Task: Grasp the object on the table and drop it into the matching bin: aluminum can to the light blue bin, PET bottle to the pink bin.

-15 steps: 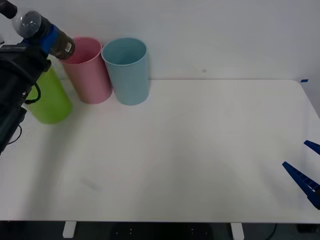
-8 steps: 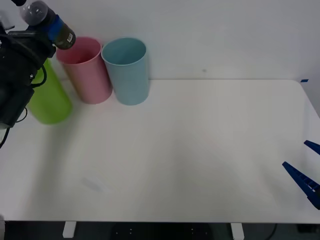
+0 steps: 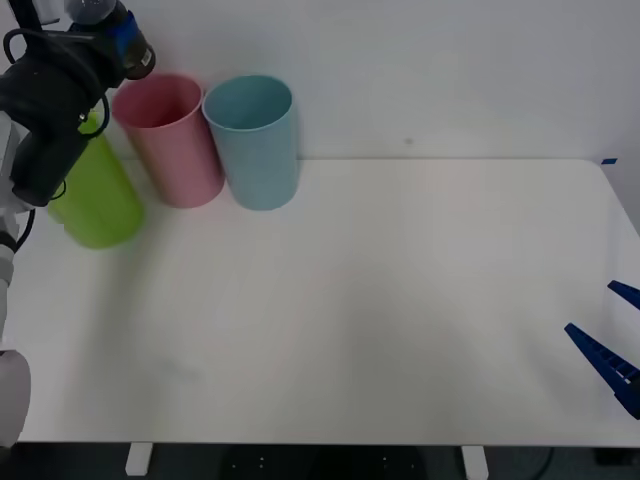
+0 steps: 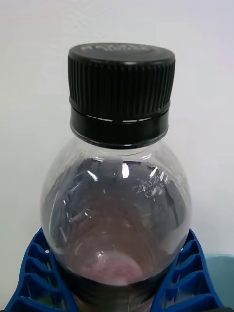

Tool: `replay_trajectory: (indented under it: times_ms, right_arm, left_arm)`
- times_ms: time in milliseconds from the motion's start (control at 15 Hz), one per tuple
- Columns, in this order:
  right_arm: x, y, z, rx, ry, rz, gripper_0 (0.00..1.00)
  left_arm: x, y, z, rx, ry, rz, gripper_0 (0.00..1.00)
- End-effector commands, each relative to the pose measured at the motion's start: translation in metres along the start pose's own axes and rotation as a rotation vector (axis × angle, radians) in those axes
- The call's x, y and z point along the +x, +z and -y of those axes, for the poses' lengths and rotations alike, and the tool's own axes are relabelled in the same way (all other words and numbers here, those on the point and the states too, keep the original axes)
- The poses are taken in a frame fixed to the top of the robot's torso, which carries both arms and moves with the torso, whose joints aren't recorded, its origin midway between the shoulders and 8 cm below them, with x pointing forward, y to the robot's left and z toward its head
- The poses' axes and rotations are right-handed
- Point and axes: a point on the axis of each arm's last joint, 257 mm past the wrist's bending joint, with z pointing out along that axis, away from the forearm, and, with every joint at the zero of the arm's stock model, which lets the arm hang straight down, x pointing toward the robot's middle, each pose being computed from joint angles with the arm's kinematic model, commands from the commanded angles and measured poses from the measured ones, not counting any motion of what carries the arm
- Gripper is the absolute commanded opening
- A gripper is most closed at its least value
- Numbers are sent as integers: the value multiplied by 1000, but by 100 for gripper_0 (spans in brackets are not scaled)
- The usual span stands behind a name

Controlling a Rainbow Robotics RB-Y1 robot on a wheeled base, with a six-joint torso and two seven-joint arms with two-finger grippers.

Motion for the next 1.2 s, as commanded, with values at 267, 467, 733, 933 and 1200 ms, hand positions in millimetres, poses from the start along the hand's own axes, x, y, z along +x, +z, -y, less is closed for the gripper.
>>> replay_trajectory:
  times_ms: [267,467,733,933,1200]
  right_arm:
    - [0,0,0,0,0,0,100]
    - [0,0,0,0,0,0,100]
    - [0,0,0,0,0,0,100]
    - [0,0,0,0,0,0,100]
    - [0,0,0,0,0,0,100]
  left_arm:
    - [0,20,3,-6,57,-38,0]
    - [0,21,5,-3,56,-38,0]
    - [1,21,6,0,59,-39,61]
    - [0,22,7,2,52,-37,100]
    - [1,22,10,8,39,-35,100]
